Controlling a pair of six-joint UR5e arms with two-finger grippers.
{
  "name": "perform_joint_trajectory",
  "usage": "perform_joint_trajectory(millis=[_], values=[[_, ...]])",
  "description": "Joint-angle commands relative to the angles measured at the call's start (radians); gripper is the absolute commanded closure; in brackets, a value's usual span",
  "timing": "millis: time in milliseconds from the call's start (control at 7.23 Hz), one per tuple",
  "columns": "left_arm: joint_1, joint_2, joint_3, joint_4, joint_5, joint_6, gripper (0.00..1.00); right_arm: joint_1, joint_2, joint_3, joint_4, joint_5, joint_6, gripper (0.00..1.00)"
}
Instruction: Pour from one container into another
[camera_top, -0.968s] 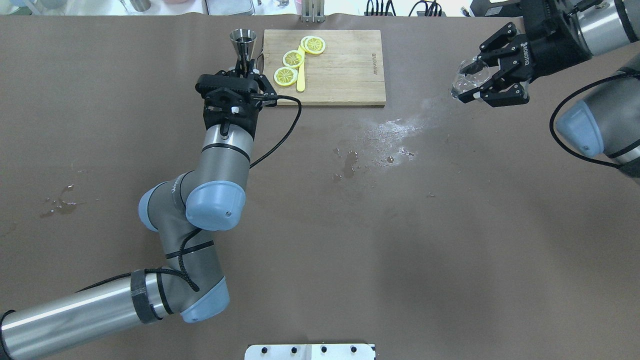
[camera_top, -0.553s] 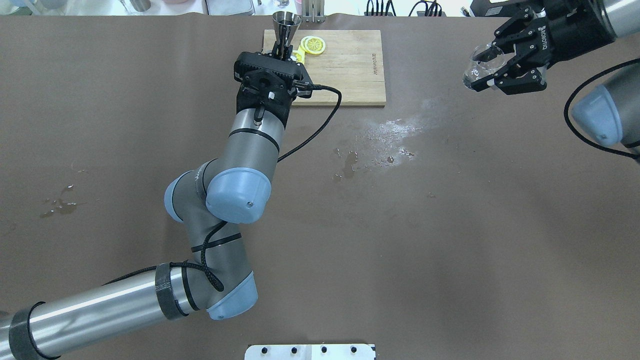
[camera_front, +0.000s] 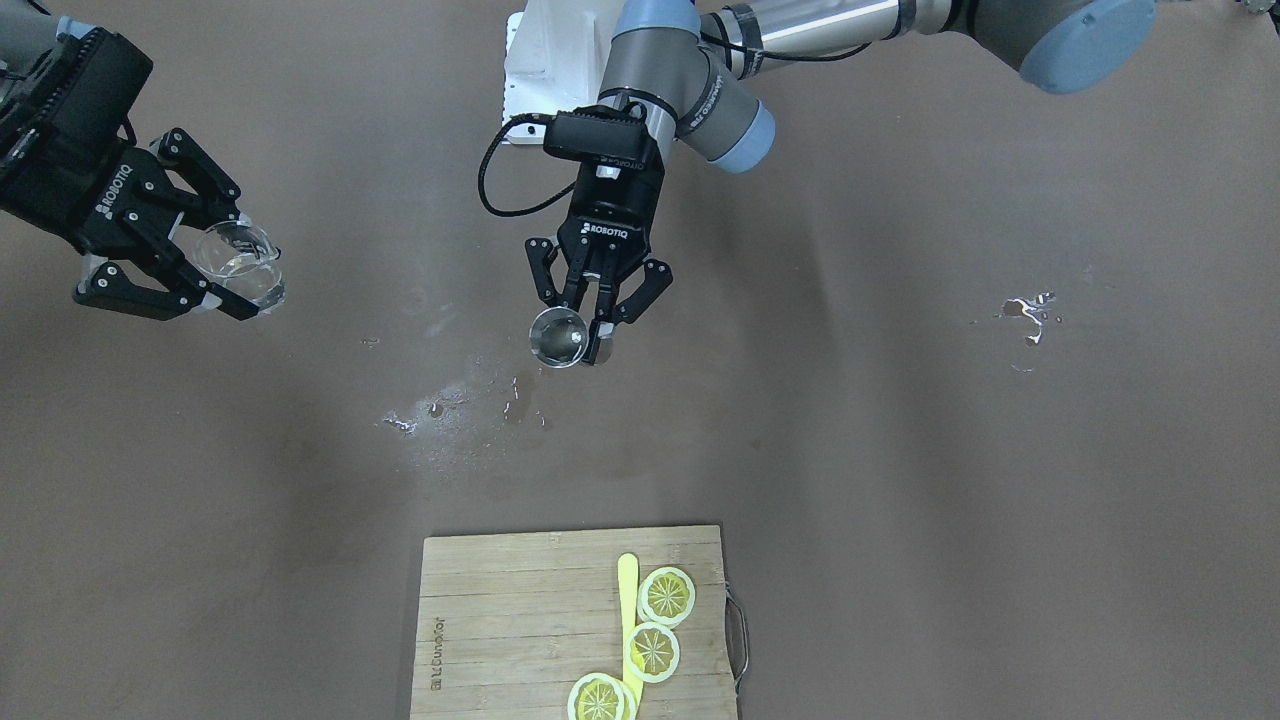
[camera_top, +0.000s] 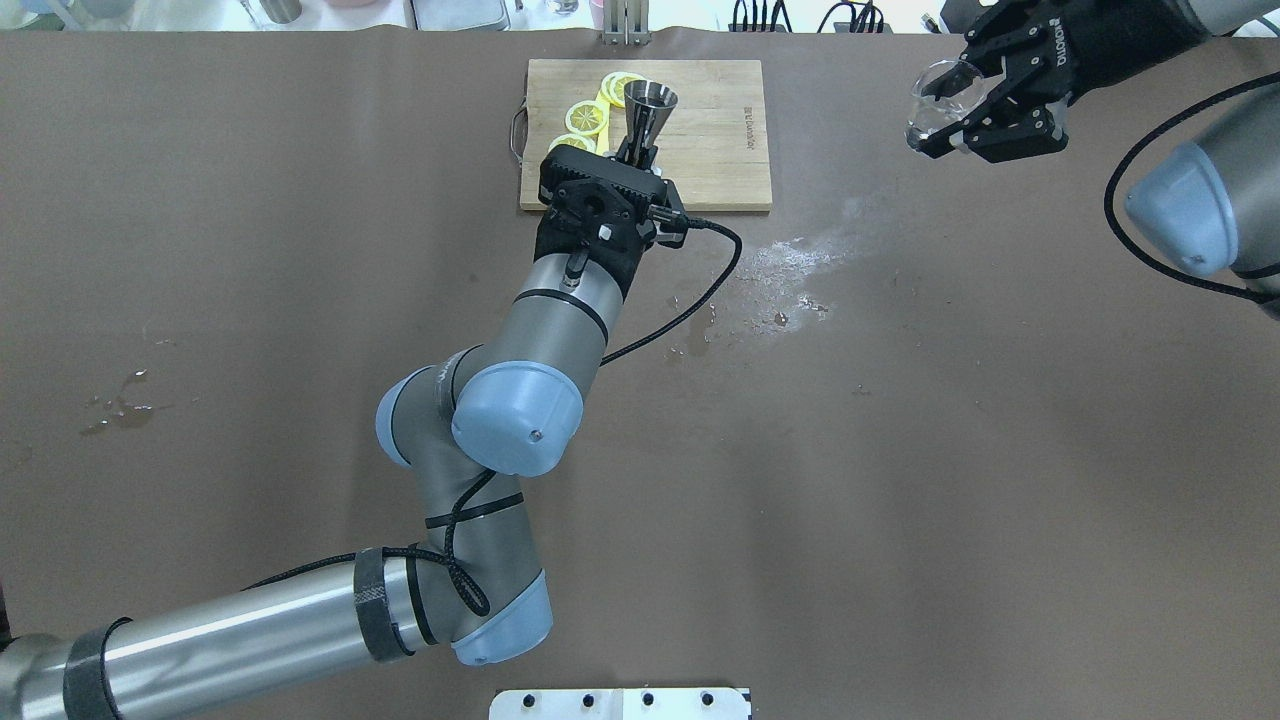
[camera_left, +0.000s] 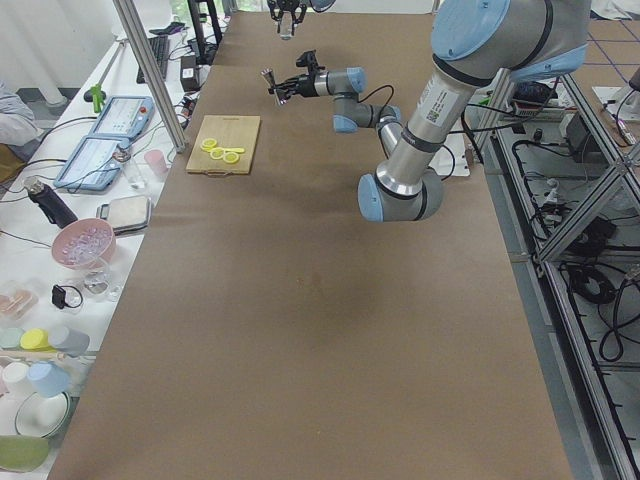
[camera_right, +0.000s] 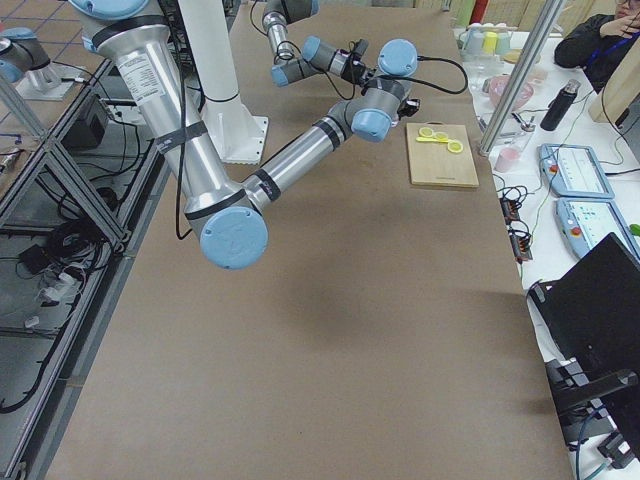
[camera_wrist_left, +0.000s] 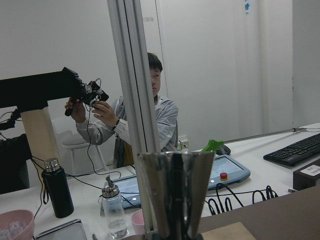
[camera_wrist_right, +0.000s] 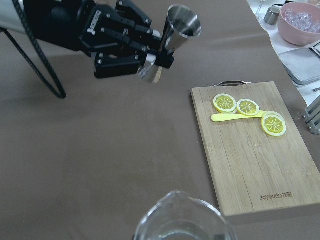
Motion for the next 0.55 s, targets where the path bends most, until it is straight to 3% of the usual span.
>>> perform_joint_trajectory(millis=[0, 415], values=[[0.004, -0.046, 0.053, -0.010, -0.059, -0.005, 1.00, -0.004, 0.011, 0.003, -0.019, -0.001, 0.002, 1.00], [0.007, -0.047, 0.076, -0.136, -0.053, 0.001, 1.00, -0.009, 0.011, 0.009, -0.022, 0.005, 0.011, 1.00]])
